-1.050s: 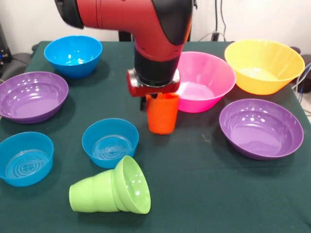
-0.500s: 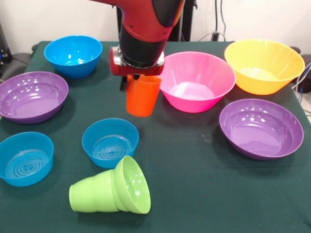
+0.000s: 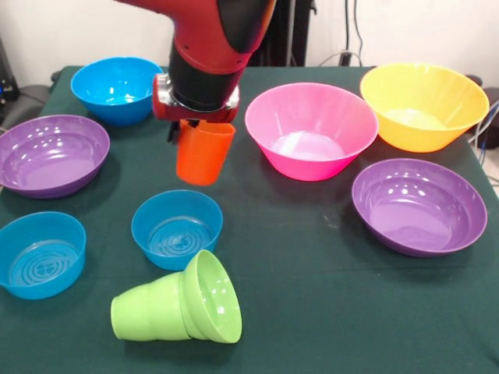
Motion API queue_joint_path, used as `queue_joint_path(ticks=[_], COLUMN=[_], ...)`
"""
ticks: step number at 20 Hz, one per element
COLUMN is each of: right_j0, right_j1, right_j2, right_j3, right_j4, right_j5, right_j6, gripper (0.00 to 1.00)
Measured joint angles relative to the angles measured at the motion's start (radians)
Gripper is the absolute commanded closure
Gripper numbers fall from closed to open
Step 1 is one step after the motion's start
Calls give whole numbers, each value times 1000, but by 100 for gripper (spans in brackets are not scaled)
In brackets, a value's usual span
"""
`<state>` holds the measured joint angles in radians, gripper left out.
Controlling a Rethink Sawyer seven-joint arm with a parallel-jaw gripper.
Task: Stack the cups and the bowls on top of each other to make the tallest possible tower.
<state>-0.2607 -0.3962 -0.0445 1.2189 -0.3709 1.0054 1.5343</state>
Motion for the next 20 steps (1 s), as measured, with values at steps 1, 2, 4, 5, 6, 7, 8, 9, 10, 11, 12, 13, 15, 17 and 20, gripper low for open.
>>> queue_joint_path(ticks=[1,2,4,5,6,7,8,9,10,11,12,13,15,17,20], right_j0=[1,1,1,0,0,-1,-1,-2,-3,-4,-5,-7,-9,-13,-23], right_j1=[7,16,24,31,34,35,37,41,43,44,45,46,47,47,47], right_j2=[-8,-20,-31,-41,-47,-50,-55,-65,-69,-72,-74,-79,-80,-81,-75], right_j3=[-2,-3,-3,-3,-3,-3,-3,-3,-3,-3,-3,-3,-3,-3,-3], right_j4=[0,0,0,0,0,0,0,0,0,0,0,0,0,1,1], right_j5=[3,8,13,20,24,26,29,37,42,46,52,68,81,99,116], right_j6=[0,0,0,0,0,0,0,0,0,0,0,0,0,0,0], gripper=[100,100,100,100,100,100,100,100,100,100,100,100,100,100,100])
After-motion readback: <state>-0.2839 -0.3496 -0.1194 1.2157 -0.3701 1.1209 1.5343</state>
